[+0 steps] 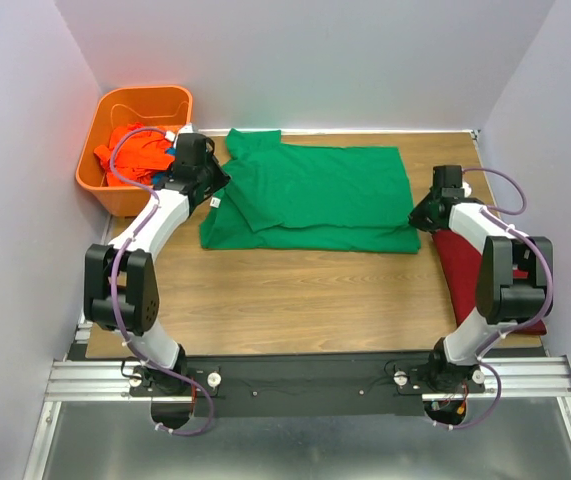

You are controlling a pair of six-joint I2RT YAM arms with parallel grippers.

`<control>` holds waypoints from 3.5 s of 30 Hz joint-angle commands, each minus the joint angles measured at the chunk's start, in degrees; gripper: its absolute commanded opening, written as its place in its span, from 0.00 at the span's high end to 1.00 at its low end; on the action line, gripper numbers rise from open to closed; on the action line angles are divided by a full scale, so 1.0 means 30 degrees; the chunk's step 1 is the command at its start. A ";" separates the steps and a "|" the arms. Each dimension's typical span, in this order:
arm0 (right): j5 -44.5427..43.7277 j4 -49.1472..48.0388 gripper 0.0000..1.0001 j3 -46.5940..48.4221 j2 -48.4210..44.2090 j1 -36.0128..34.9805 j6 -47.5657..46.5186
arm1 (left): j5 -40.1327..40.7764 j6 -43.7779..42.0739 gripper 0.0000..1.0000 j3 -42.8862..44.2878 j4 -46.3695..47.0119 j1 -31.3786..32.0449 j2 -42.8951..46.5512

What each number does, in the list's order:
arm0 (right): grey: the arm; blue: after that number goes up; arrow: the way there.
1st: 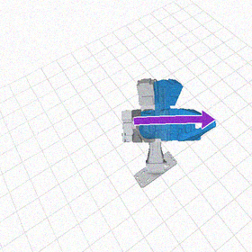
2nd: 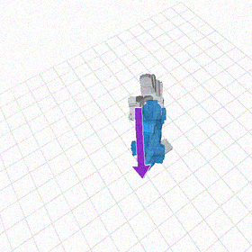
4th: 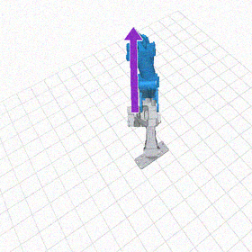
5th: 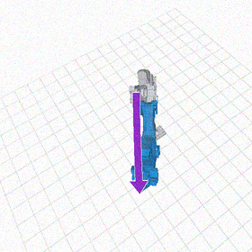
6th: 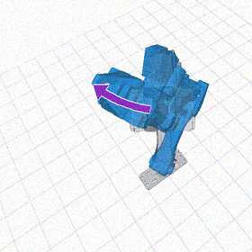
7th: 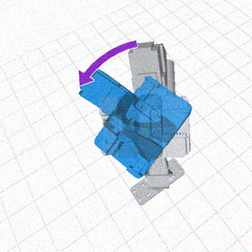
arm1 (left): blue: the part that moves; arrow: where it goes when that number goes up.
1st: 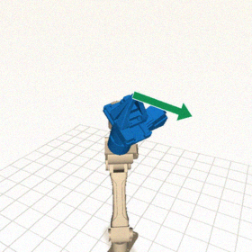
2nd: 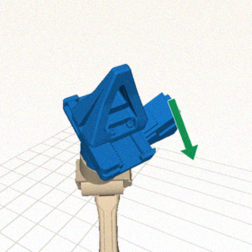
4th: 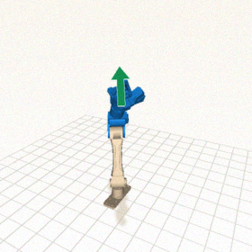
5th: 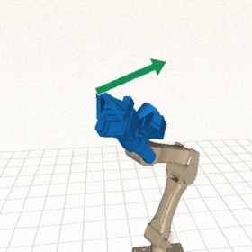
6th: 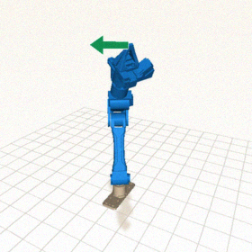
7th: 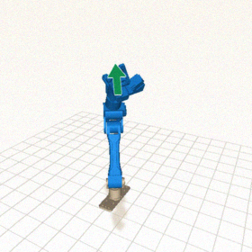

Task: Fold and stack the t-shirts
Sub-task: Fold the tshirt

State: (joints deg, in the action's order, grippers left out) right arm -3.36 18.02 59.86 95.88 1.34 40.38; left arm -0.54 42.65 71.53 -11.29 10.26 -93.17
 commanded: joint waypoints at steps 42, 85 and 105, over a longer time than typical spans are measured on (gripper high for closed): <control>-0.0639 -0.0938 0.99 0.0995 0.0883 0.0313 0.0221 | 0.0383 -0.0858 1.00 0.3082 -0.0720 0.0124 -0.2108; -0.0492 -0.0997 0.43 -0.4836 -0.2692 -0.0536 0.1072 | 0.3108 0.2248 0.60 -0.8402 0.0510 -0.0110 0.3341; -0.1196 -0.0997 0.44 -0.3868 -0.1403 0.0196 0.0690 | 0.3781 0.2305 0.46 -0.7700 0.1858 -0.0725 0.0762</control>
State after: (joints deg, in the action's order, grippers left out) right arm -4.91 14.63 46.72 89.97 1.41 43.33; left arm 7.73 49.15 46.96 -7.73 8.62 -90.24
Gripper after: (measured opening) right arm 0.564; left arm 0.526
